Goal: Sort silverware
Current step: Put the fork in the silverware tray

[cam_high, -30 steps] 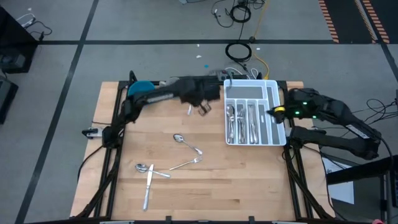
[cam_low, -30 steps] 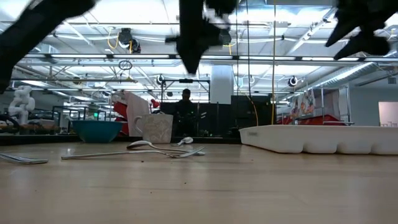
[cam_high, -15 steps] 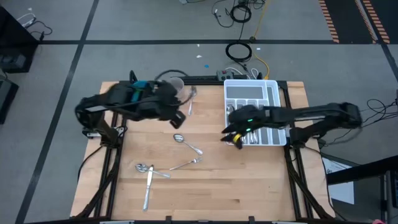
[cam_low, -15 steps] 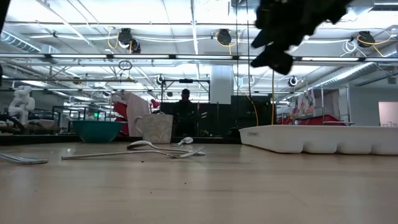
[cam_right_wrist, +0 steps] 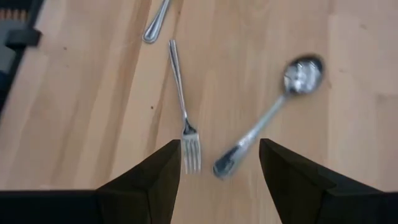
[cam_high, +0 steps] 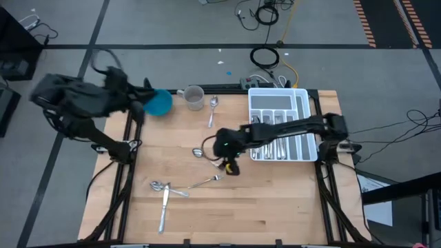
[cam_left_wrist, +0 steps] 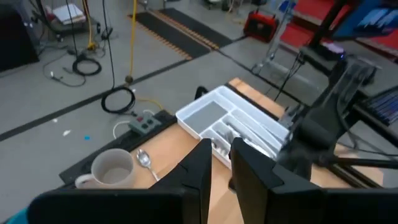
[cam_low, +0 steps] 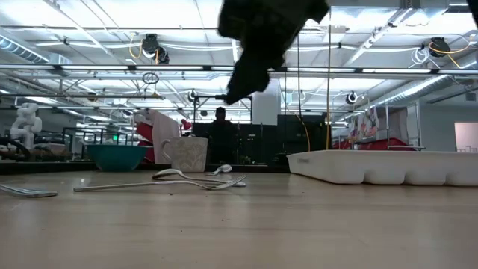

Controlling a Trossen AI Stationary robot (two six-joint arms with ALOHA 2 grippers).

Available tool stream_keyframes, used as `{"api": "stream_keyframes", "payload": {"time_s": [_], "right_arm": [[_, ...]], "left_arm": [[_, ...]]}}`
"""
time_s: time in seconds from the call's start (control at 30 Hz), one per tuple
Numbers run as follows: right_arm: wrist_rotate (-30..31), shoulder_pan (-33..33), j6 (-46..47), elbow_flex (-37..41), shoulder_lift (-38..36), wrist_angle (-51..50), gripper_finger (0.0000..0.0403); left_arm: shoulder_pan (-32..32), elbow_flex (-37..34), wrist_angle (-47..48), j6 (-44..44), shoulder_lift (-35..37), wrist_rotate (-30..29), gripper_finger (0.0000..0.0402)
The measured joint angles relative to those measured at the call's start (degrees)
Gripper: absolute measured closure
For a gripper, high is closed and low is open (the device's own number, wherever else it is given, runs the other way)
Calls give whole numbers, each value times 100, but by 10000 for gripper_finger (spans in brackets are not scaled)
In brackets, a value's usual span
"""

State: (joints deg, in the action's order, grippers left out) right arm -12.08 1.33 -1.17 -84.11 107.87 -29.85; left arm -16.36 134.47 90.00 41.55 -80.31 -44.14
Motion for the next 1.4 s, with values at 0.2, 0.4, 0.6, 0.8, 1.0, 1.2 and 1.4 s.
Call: {"api": "stream_keyframes", "payload": {"time_s": [0.2, 0.4, 0.6, 0.8, 1.0, 1.2, 1.4], "right_arm": [[2, 198, -244, -823, 914, -174, 193], [16, 372, -392, -1302, 1525, -200, 193], [263, 438, -405, -1328, 1850, -166, 193], [339, 483, -407, -1332, 2123, 64, 193], [660, 587, -419, -1334, 2263, 338, 194], [1045, 678, -695, -1334, 2278, 286, 247], [1021, 745, -842, -1334, 2281, 229, 338]], "left_arm": [[4, -2, 2, -195, 375, -11, 336], [4, -2, 2, -545, 598, -13, 336], [4, -2, 2, -883, 690, 9, 336], [4, -2, 2, -1004, 749, 19, 336], [4, -2, 2, -1236, 789, 59, 336], [4, -2, 2, -1348, 850, 59, 336], [4, -2, 2, -1357, 850, 59, 336]]}}
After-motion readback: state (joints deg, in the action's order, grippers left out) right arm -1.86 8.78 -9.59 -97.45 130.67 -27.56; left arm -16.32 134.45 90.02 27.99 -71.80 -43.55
